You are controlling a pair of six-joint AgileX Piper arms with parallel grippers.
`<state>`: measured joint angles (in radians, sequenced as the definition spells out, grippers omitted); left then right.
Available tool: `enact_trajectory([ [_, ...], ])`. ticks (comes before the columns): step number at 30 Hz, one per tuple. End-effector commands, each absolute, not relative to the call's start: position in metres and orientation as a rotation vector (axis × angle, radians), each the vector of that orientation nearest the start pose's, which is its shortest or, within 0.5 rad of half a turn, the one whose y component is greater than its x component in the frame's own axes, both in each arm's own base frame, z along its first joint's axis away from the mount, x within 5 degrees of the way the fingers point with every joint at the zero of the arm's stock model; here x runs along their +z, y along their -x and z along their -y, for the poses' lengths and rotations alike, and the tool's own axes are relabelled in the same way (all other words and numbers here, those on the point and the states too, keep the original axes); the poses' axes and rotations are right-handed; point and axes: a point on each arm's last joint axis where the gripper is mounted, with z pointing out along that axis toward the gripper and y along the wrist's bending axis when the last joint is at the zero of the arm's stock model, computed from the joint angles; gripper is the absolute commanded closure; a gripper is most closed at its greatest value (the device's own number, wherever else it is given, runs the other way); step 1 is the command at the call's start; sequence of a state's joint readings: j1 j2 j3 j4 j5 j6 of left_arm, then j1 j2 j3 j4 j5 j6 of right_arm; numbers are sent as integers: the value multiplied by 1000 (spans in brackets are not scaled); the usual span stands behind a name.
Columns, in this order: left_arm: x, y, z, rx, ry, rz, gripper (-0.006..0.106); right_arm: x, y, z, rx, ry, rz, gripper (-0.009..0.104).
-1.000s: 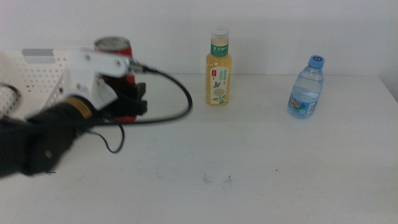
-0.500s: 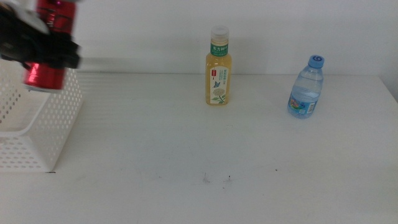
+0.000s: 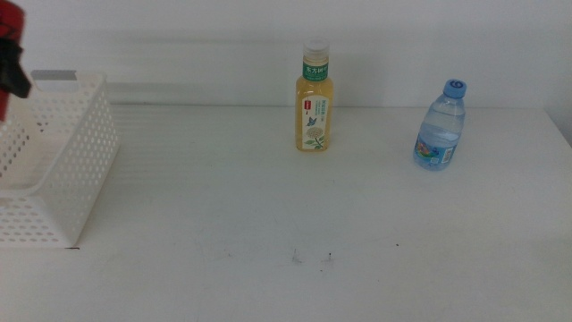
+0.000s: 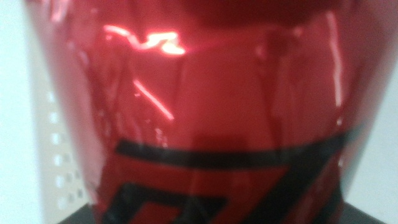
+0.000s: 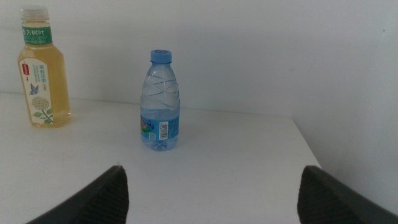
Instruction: Use arms to grab the bottles and put them into the dustbin to the left of the table.
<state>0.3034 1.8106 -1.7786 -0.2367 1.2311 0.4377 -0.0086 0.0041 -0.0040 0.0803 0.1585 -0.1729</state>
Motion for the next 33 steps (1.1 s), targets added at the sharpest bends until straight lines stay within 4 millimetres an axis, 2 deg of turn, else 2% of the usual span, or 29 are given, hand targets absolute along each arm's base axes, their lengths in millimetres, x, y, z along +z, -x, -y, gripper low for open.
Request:
enact_trajectory([
  [1,344,-381,-111,-95,-102,-2658,79,200,-56,0,-74,79,-1631,15],
  [8,300,-397,-134,-113,-116,-2756,79,200,-56,0,-74,79,-1631,15],
  [13,269,-409,-137,-176,-196,-2801,79,200,-56,0,-74,79,-1631,15],
  [20,237,-417,-140,-220,-186,-2867,78,200,-56,0,-74,79,-1631,15],
  [23,227,-419,-141,-235,-183,-2887,75,200,-56,0,-74,79,-1631,15],
  [26,223,-420,-142,-242,-182,-2895,66,200,-56,0,-74,79,-1631,15],
  [29,220,-421,-141,-246,-184,-2900,51,200,-56,0,-74,79,-1631,15],
  [30,220,-420,-141,-247,-184,-2902,45,200,-56,0,-74,79,-1631,15],
  [31,219,-421,-138,-246,-194,-2906,33,200,-56,0,-74,79,-1631,15],
  [33,219,-422,-137,-246,-200,-2906,20,200,-56,0,-74,79,-1631,15],
])
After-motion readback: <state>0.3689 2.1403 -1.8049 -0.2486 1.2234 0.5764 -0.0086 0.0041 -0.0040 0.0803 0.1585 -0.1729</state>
